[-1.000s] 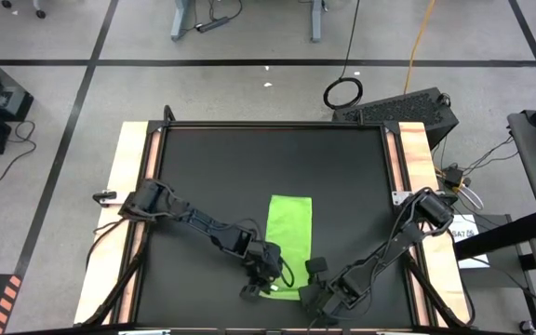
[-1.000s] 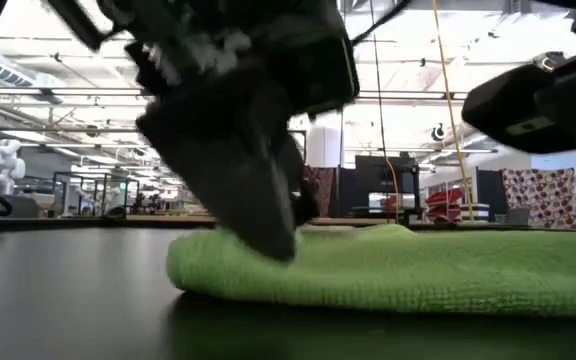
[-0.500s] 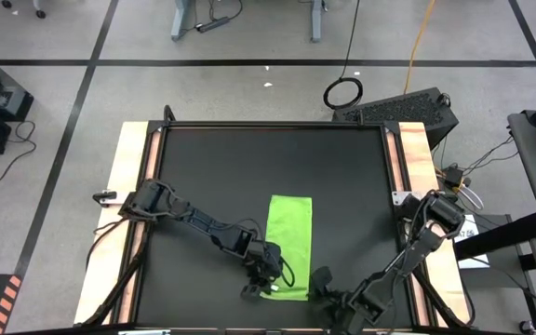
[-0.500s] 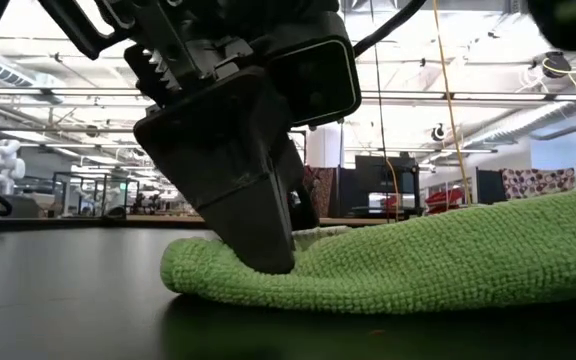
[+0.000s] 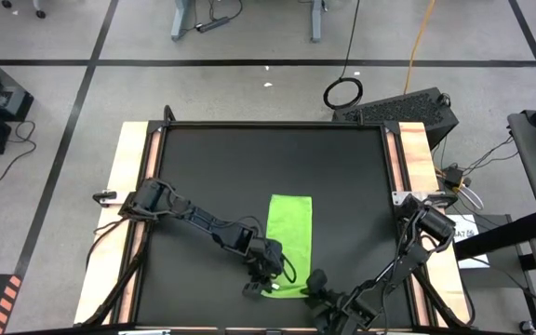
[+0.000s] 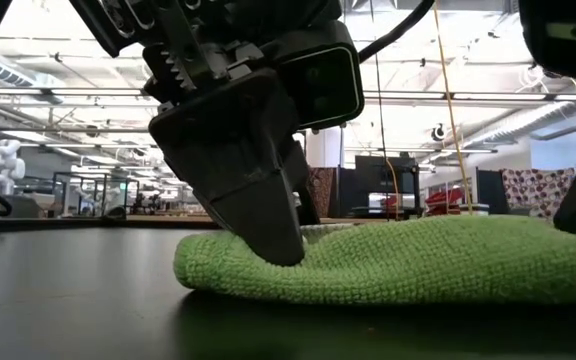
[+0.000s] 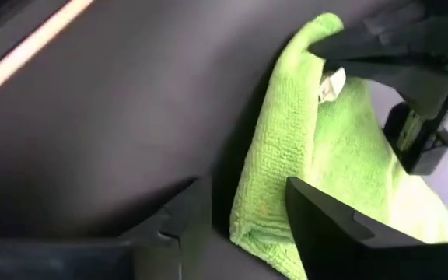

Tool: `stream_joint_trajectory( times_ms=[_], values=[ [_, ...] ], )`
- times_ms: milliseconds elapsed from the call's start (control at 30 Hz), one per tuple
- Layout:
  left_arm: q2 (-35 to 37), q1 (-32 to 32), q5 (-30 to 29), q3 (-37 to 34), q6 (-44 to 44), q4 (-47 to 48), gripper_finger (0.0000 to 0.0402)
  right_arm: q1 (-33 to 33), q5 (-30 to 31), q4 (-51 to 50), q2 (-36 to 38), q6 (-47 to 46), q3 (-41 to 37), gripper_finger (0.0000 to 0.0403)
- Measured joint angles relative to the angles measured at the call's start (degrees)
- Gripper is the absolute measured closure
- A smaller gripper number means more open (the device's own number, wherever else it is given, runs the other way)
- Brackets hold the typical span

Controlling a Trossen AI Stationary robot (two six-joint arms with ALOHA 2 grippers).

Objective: Roll towel into tight, uniform cylinder
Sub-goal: Roll the green towel

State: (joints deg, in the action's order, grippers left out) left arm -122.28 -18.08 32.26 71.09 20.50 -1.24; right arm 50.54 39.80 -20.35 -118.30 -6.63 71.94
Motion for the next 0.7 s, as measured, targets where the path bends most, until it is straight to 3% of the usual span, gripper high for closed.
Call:
stream_joint_trajectory(
  times_ms=[333,467,700],
  values=[
    [0.0,0.0,-0.8,0.1,-0.9,0.1,0.0365,-1.0,0.6,-7.7,-0.4,-13.6,0.2,0.0340],
    [0.1,0.0,-1.9,1.0,-2.3,0.9,0.0323,-1.5,-1.8,-7.7,-0.4,-15.4,0.2,0.0391],
    [4.4,0.2,-6.2,1.3,-6.2,4.1,0.0230,-1.9,-5.2,-7.8,0.0,-23.1,0.2,0.0397]
  ],
)
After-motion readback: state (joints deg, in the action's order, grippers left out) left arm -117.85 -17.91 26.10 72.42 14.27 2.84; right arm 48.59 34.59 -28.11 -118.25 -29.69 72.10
